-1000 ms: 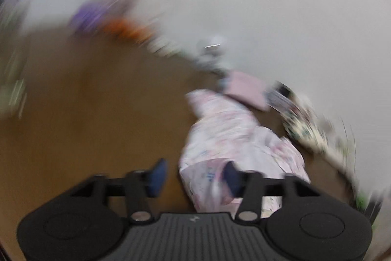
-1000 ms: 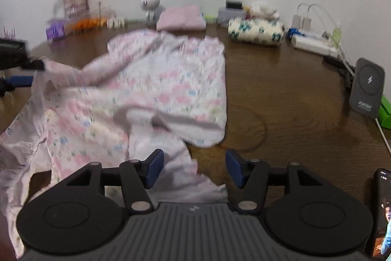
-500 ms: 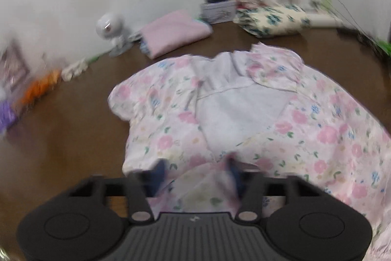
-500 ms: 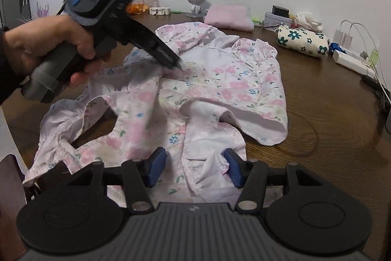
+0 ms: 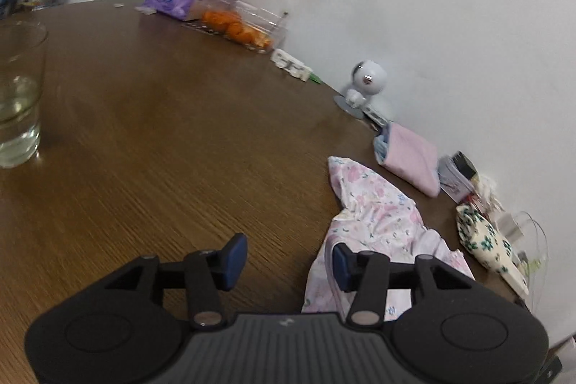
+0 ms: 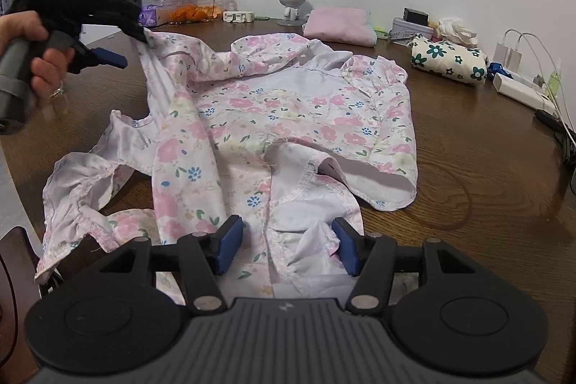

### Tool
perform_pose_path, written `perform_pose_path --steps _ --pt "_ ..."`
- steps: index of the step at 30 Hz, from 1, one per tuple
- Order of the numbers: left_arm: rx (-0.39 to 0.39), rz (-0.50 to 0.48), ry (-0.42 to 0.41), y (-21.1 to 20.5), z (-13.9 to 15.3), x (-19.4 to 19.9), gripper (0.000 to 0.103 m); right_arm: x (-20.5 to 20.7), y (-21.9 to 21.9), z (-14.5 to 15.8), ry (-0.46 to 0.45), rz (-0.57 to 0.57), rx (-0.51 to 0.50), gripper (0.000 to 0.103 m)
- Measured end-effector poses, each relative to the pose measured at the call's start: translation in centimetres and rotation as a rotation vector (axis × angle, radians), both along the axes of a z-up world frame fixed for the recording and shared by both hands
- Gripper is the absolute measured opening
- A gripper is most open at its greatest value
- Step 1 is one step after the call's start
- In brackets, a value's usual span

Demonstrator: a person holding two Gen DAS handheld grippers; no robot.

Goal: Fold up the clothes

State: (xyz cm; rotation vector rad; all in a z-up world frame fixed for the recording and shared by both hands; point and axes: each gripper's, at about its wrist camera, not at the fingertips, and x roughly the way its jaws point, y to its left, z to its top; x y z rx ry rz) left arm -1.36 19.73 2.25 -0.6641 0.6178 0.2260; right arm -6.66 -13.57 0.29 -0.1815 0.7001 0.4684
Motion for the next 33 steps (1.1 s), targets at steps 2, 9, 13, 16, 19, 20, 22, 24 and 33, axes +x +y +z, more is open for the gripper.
perform_pose_path --steps 2,9,13,16,19,20,22,24,33 --pt "-0.132 0.024 -0.020 1.3 0.3 -0.7 0.048 0.1 -0.1 0.0 0.005 0.003 0.000 0.056" --pt "-0.247 0.093 -0.134 1.3 1.6 -4.6 0.046 0.0 -0.1 0.0 0.009 0.004 -0.001 0.056" --pt "-0.387 -0.019 -0.262 1.1 2.2 -6.3 0.046 0.2 -0.3 0.0 0.012 0.006 0.001 0.056" --pt "-0.584 -0.257 -0.340 1.4 2.7 -6.2 0.046 0.2 -0.3 0.0 0.012 0.006 -0.001 0.056" --pt "-0.655 -0.372 -0.360 1.1 3.3 -6.7 0.046 0.3 -0.4 0.0 0.014 0.006 0.001 0.056" --pt "-0.616 -0.375 -0.367 0.9 3.8 -7.3 0.046 0.3 -0.4 0.0 0.014 0.006 0.001 0.056" --pt "-0.549 -0.467 -0.407 0.2 4.7 -8.1 0.047 0.3 -0.5 -0.1 0.013 0.004 0.003 0.057" --pt "-0.452 -0.600 -0.411 -0.7 5.4 -8.6 0.063 0.2 -0.5 -0.1 0.013 0.002 0.002 0.057" --pt "-0.352 -0.616 -0.555 0.4 7.7 -11.8 0.087 -0.1 -0.3 0.0 0.011 -0.012 0.000 0.058"
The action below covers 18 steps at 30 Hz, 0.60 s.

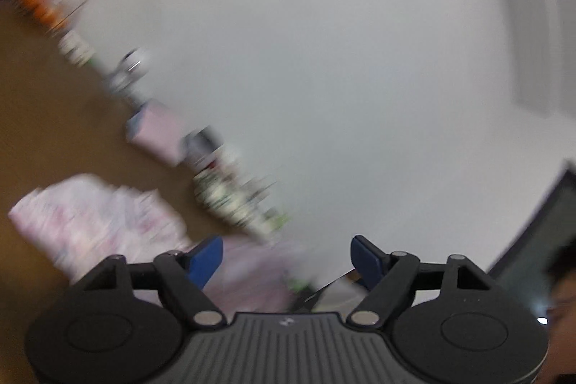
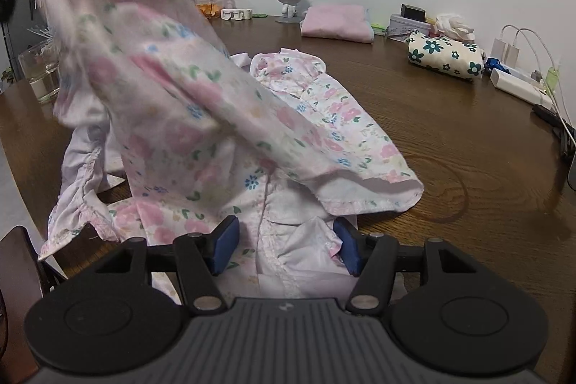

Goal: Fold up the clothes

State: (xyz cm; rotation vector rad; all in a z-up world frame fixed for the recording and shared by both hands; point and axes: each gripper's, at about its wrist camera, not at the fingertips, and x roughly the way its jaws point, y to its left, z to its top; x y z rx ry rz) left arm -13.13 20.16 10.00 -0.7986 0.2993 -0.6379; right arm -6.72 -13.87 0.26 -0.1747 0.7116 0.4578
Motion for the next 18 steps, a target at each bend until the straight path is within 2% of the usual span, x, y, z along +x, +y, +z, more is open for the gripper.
perform_pose_path --steps 1,4,5,7,9,12,13,15,18 --pt "0.001 0.022 -0.035 0.2 0.6 -0.1 0.095 0.0 0.0 0.0 0.000 0.000 0.001 0.058" --pt "0.101 0.115 -0.001 -0.6 1.8 1.8 0.097 -0.2 0.0 0.0 -0.001 -0.001 0.004 0.059" --pt "0.167 0.144 0.041 -1.1 1.9 3.3 0.097 -0.2 0.0 0.0 -0.001 -0.002 0.005 0.059" --pt "0.360 0.207 0.146 -2.8 1.2 7.6 0.096 -0.2 0.0 0.0 -0.001 -0.003 0.005 0.059" --pt "0.574 0.196 0.252 -4.8 -1.5 11.3 0.096 -0.2 0.0 0.0 -0.001 -0.005 0.004 0.059" --pt "0.897 0.164 0.412 -7.9 -5.7 16.9 0.081 -0.3 0.1 0.0 0.000 -0.007 0.002 0.060" --pt "0.944 0.136 0.457 -8.0 -6.9 18.0 0.077 -0.3 0.1 0.0 0.000 -0.008 0.001 0.060" --pt "0.979 0.150 0.509 -7.0 -9.3 18.3 0.074 -0.3 0.0 0.1 0.002 -0.007 0.002 0.060" --pt "0.980 0.171 0.554 -5.3 -11.2 19.4 0.075 0.0 -0.2 0.1 0.007 0.006 0.004 0.061"
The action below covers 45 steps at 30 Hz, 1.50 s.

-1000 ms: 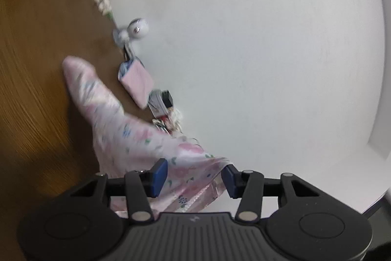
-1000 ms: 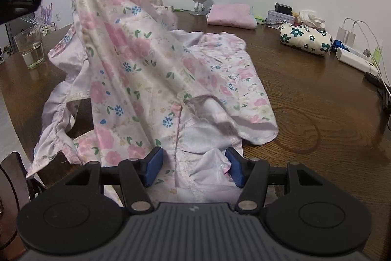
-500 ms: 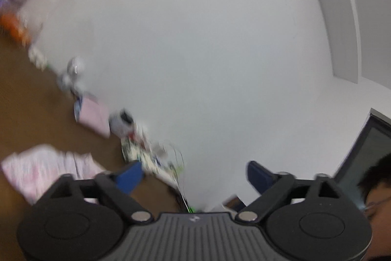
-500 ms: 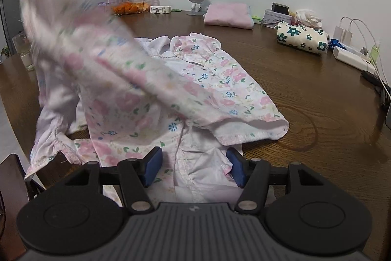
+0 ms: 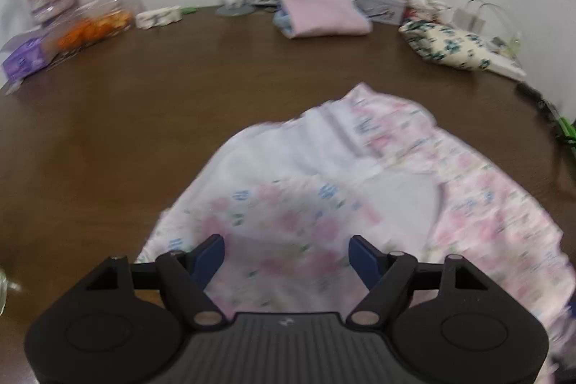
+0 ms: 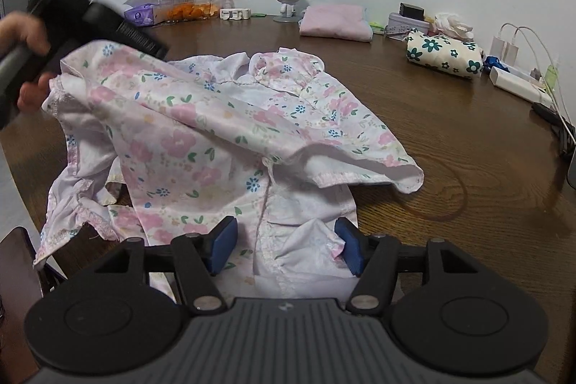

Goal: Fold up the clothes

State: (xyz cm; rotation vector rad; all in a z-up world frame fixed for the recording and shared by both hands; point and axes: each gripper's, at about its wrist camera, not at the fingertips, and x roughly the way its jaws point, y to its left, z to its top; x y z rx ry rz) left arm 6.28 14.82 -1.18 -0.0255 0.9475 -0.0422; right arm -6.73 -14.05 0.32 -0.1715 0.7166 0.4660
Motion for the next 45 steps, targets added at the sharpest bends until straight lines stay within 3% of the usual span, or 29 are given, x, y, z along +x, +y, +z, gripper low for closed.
perform_pose_path --steps 4,6,8,9,13,16,23,25,27,30,32,33,34,36,38,40,42,45 --pt "-0.027 0.013 -0.006 2.0 0.0 -1.0 0.074 1.4 -0.7 0.4 0.007 -0.026 -0.024 0.061" --pt "-0.037 0.023 -0.018 2.7 0.4 -1.1 0.074 2.3 -1.4 0.9 0.000 -0.092 -0.051 0.050" --pt "-0.033 0.028 -0.026 3.1 0.7 -1.0 0.074 1.2 -1.7 2.6 -0.030 -0.055 0.000 0.047" --pt "-0.012 0.027 -0.042 3.0 0.8 -1.3 0.069 0.3 -1.8 3.4 -0.042 -0.012 0.043 0.047" --pt "0.046 -0.010 -0.113 1.3 0.7 -1.8 0.022 -2.3 0.8 3.4 0.003 0.168 0.098 0.046" --pt "0.046 -0.024 -0.140 0.8 0.4 -2.1 0.009 -2.1 2.1 1.2 0.086 0.197 0.062 0.031" --pt "0.127 0.062 -0.186 2.6 0.1 -1.3 0.008 -0.9 -0.8 0.8 0.078 0.131 -0.042 0.030" --pt "0.146 0.091 -0.183 3.6 0.3 -0.4 0.007 0.7 -1.7 1.2 0.078 0.088 -0.084 0.039" --pt "0.171 0.115 -0.180 4.1 0.4 0.2 0.008 2.9 -2.1 1.4 0.054 -0.016 -0.142 0.039" --pt "0.178 0.155 -0.175 4.5 0.5 -0.6 0.008 4.9 -2.3 2.0 -0.007 -0.178 -0.218 0.030" --pt "0.167 0.164 -0.185 4.7 0.4 -1.8 0.008 3.3 -1.8 3.6 -0.034 -0.126 -0.097 0.032" --pt "0.156 0.173 -0.192 4.7 0.4 -2.5 0.008 2.1 -1.0 3.8 -0.026 -0.057 -0.057 0.036" --pt "0.146 0.183 -0.198 4.8 0.3 -3.2 0.008 0.9 -0.1 4.0 -0.018 0.011 -0.018 0.046" --pt "0.125 0.205 -0.200 4.9 0.3 -4.3 0.008 -0.7 1.9 3.4 -0.007 0.112 -0.003 0.048" --pt "0.103 0.215 -0.202 4.9 0.4 -5.3 0.008 -1.5 4.0 2.0 0.002 0.178 -0.042 0.043" --pt "0.086 0.216 -0.205 4.9 0.4 -6.3 0.008 -0.8 4.1 0.9 0.032 0.150 -0.023 0.038" --pt "0.075 0.206 -0.210 4.7 0.3 -7.3 0.008 -0.3 3.4 1.2 0.057 0.122 -0.020 0.023" --pt "0.032 0.175 -0.202 4.6 0.8 -9.0 0.008 0.2 1.5 1.7 0.069 0.056 -0.043 0.021"
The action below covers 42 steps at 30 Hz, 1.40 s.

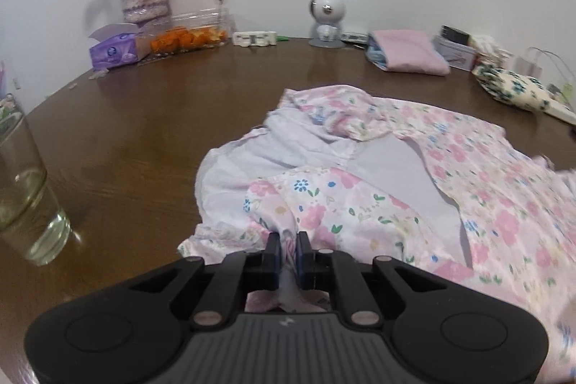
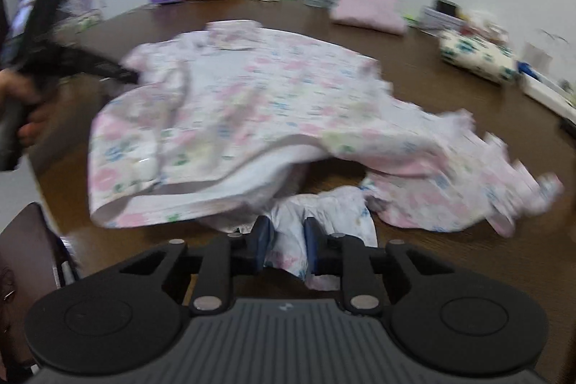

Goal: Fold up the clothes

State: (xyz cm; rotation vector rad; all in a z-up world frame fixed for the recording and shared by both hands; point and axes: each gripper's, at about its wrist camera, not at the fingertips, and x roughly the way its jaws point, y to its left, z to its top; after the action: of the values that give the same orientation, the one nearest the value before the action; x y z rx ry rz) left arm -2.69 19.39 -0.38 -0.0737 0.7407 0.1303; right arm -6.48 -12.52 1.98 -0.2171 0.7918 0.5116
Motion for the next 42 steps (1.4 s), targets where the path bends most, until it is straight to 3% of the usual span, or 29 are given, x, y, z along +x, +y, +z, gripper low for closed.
perform_pose_path --steps 3,5,6,7,9,11,12,15,17,18,19,20,23,27,28,29,31,33,36,37,39,42 --pt "-0.126 -0.051 -0.078 0.7 2.4 -2.4 0.016 0.7 -2.1 0.1 0.009 -0.088 -0.019 0.021" --pt "-0.128 -0.082 -0.148 0.6 4.4 -3.4 0.032 0.6 -3.2 0.4 0.001 -0.122 -0.030 0.021" --pt "-0.110 -0.101 -0.172 0.3 5.2 -3.5 0.048 0.4 -3.7 0.7 -0.009 -0.134 -0.021 0.023" --pt "-0.092 -0.111 -0.186 0.0 5.6 -3.3 0.057 0.0 -4.3 1.2 -0.027 -0.131 0.019 0.024" --pt "-0.090 -0.127 -0.164 -0.3 5.5 -1.9 0.057 -0.7 -4.9 2.6 -0.058 -0.097 0.133 0.028" --pt "-0.118 -0.147 -0.114 -0.7 4.3 0.0 0.061 -1.1 -4.2 3.3 -0.051 -0.025 0.227 0.044" --pt "-0.133 -0.157 -0.089 -0.9 3.7 1.0 0.068 -1.2 -3.4 3.0 -0.037 0.003 0.228 0.046" --pt "-0.104 -0.191 -0.031 -1.7 1.7 2.4 0.069 -1.2 -0.9 2.0 0.003 0.083 0.227 0.046" --pt "-0.112 -0.186 0.002 -1.5 0.7 3.0 0.067 -1.2 0.1 1.3 0.011 0.108 0.214 0.046" --pt "-0.130 -0.187 0.008 -1.2 0.4 3.2 0.053 -1.0 0.5 0.9 0.020 0.123 0.215 0.044" --pt "-0.149 -0.189 0.014 -1.0 0.0 3.3 0.018 -1.1 0.7 0.7 0.025 0.141 0.211 0.043" --pt "-0.181 -0.200 0.021 -0.6 -0.2 3.4 0.003 -1.1 1.0 0.4 0.030 0.154 0.206 0.037" --pt "-0.263 -0.199 -0.020 0.5 0.1 2.1 0.001 -1.3 1.5 0.5 0.035 0.141 0.184 0.026" --pt "-0.305 -0.131 -0.109 1.8 1.7 -3.2 0.000 -2.0 0.4 1.1 0.022 0.139 0.186 0.026" --pt "-0.311 -0.109 -0.119 2.0 1.8 -4.6 0.000 -1.9 0.1 1.2 0.018 0.141 0.191 0.032" --pt "-0.316 -0.087 -0.128 2.3 2.0 -6.1 0.000 -2.1 -0.1 1.2 0.012 0.143 0.198 0.048" --pt "-0.344 -0.068 -0.126 2.5 2.5 -8.8 0.000 -2.8 -0.4 1.5 -0.011 0.151 0.209 0.063" --pt "-0.362 -0.084 -0.111 2.4 2.8 -11.6 0.000 -3.6 0.0 1.7 -0.028 0.184 0.199 0.063" --pt "-0.314 -0.068 -0.043 2.4 2.4 -15.2 0.000 -4.4 0.6 1.4 -0.041 0.225 0.172 0.062" --pt "-0.293 -0.054 -0.015 2.4 2.1 -16.2 0.000 -4.3 0.9 1.0 -0.029 0.229 0.161 0.055" --pt "-0.273 0.010 -0.019 3.2 2.2 -17.5 0.000 -4.0 1.3 0.2 0.019 0.227 0.137 0.022" --pt "-0.271 0.066 -0.132 4.0 4.2 -18.1 0.008 -4.1 1.2 -0.1 0.049 0.235 0.112 0.020"
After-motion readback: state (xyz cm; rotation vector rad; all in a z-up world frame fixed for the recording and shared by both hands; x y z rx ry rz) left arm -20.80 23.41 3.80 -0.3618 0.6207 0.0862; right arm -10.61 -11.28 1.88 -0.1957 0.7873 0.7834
